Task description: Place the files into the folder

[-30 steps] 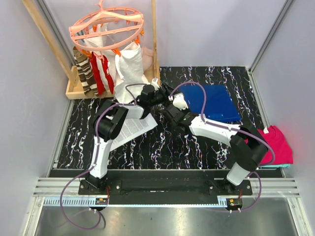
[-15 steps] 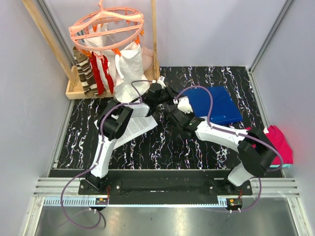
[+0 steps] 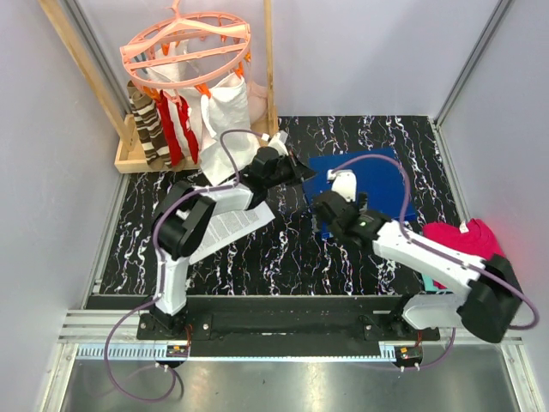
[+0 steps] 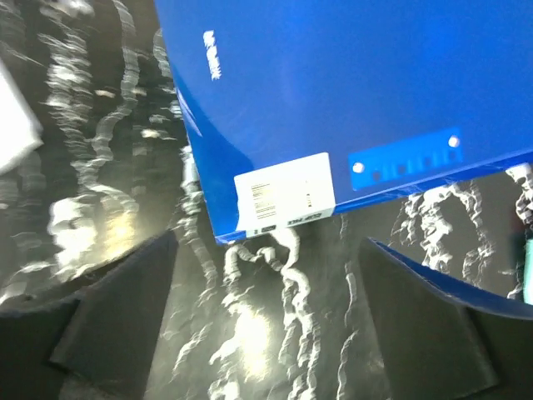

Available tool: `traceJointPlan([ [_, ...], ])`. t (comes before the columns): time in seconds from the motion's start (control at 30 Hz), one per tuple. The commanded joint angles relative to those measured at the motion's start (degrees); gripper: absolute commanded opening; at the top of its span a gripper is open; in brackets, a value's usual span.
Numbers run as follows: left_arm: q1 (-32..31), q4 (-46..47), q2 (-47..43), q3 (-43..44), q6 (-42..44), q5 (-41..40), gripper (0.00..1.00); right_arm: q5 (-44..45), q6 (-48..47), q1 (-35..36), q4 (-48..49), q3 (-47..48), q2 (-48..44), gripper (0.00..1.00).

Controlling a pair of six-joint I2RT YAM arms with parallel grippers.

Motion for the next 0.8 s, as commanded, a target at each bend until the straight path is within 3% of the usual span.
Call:
traceJointPlan([
  [0.0, -1.5, 0.5, -10.8, -5.8, 12.1, -4.3, 0.00, -5.3, 13.8, -1.4, -12.9, 7.6, -6.9, 1.00],
  [0.13, -4.8, -3.9, -18.6, -10.9, 20.9, -9.1, 0.00, -13.7, 16.0, -12.8, -14.9, 12.4, -9.9, 1.00],
  [0.23, -8.4, -5.9, -24.5, -14.3, 25.8, -13.5, 0.00, -10.9, 15.3, -16.0, -15.9, 18.5, -8.7, 1.00],
  [0.47, -20.6, -8.9, -33.9, -19.4, 35.5, -29.9, 0.00, -10.6, 16.7, -21.1, -28.3, 39.5, 6.5, 1.00],
  [0.6, -25.1, -8.9, -34.7, -19.6, 40.0, -34.3, 0.00, -5.1, 17.5, -21.6, -29.8, 38.1, 8.3, 1.00],
  [0.77, -30.7, -8.8, -32.6, -18.7, 44.2, -39.3, 0.00, -5.4, 16.2, -22.0, -29.4, 35.6, 9.7, 0.97],
])
